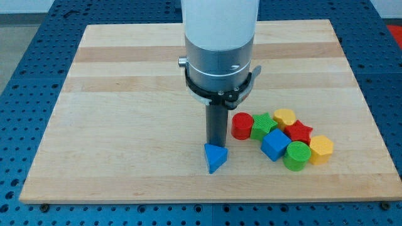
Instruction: Move the blue triangle towards the blue cube
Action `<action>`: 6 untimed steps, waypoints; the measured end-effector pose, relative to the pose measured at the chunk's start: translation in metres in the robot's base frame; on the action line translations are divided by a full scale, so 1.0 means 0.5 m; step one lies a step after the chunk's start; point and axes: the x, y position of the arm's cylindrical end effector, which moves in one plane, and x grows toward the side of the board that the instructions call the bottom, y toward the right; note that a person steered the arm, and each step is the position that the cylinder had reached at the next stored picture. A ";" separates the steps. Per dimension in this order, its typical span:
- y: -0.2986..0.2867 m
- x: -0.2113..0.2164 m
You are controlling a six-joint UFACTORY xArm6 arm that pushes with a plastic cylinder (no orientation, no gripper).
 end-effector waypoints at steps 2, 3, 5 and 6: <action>-0.212 -0.014; -0.315 0.046; -0.297 0.160; -0.276 0.137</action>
